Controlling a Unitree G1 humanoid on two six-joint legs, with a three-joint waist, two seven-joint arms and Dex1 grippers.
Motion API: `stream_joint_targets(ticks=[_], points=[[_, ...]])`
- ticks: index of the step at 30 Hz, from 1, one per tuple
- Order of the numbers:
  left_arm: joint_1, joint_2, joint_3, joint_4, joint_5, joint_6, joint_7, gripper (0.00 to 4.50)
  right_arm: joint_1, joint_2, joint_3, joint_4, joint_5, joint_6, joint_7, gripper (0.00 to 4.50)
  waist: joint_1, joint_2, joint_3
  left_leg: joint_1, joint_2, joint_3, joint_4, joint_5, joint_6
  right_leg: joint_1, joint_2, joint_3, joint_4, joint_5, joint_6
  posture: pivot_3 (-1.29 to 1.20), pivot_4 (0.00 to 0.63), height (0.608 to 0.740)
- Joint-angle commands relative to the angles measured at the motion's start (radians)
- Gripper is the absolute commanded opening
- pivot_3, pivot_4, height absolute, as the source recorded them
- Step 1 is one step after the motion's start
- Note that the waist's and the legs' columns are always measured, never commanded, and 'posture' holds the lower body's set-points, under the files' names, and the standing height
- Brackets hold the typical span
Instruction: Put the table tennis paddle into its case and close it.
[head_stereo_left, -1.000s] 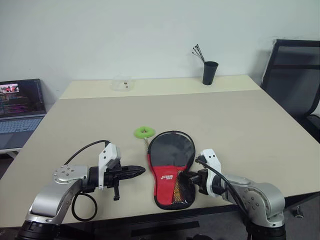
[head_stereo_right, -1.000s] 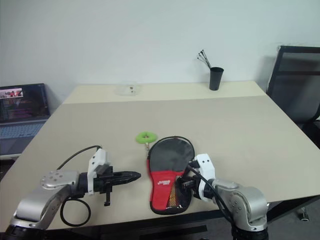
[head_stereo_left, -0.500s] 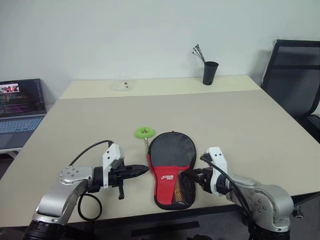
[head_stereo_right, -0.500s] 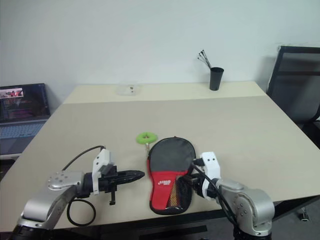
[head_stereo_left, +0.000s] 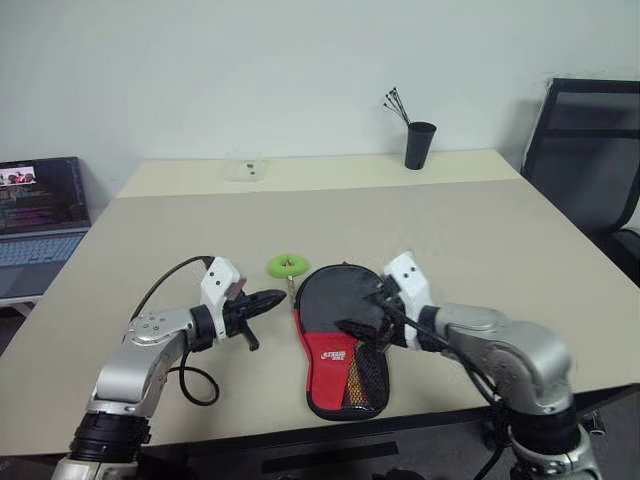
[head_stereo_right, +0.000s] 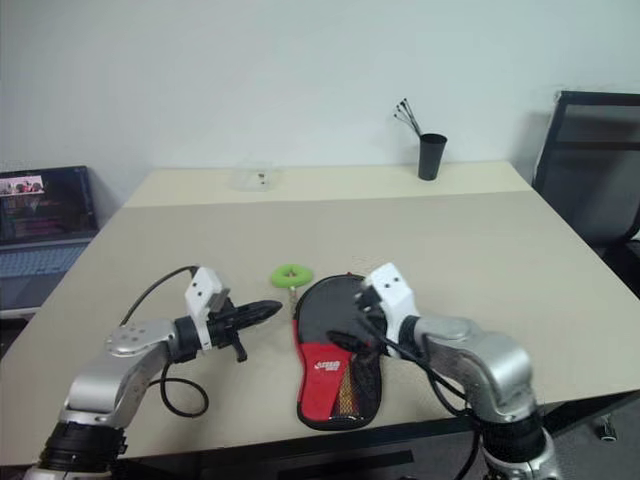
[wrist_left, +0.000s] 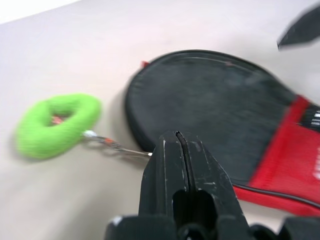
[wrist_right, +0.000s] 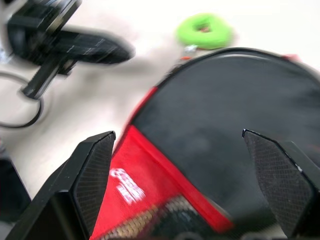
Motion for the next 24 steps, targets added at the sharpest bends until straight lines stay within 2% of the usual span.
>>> stream_joint_targets(ticks=[1,7,11,24], points=[[-0.046,-0.003,0.019,0.026,0.028,-0.012,0.039,0.91,-0.022,-0.005,0.085,0.071,-0.079,-0.144,-0.015,4.50,0.000,0.000,0.000,0.000,0.000,0.000,0.000,0.000,0.000,0.000,0.000,0.000,0.000,0.000,0.000,0.00,0.150,0.740],[-0.216,-0.082,-0.001,0.230,0.123,-0.051,0.179,2.96,-0.019,0.024,0.106,0.122,-0.101,-0.203,-0.016,4.50,0.009,-0.002,-0.001,0.000,-0.001,0.000,0.002,0.000,0.000,0.001,0.000,-0.001,0.001,0.000,0.000,0.00,0.150,0.740],[-0.332,-0.124,-0.036,0.390,0.188,-0.100,0.204,4.35,-0.026,0.032,0.116,0.143,-0.113,-0.219,-0.013,4.50,0.006,-0.003,-0.001,0.000,-0.001,0.000,0.002,0.000,0.000,0.001,0.000,-0.001,0.001,0.000,0.001,0.00,0.150,0.740],[-0.634,-0.201,-0.072,0.971,0.311,-0.205,0.216,4.43,-0.018,0.057,0.119,0.153,-0.138,-0.234,-0.024,4.50,0.002,-0.003,-0.001,0.000,0.000,0.000,0.001,0.000,0.000,0.000,0.000,-0.001,0.001,0.000,0.001,0.00,0.150,0.740]])
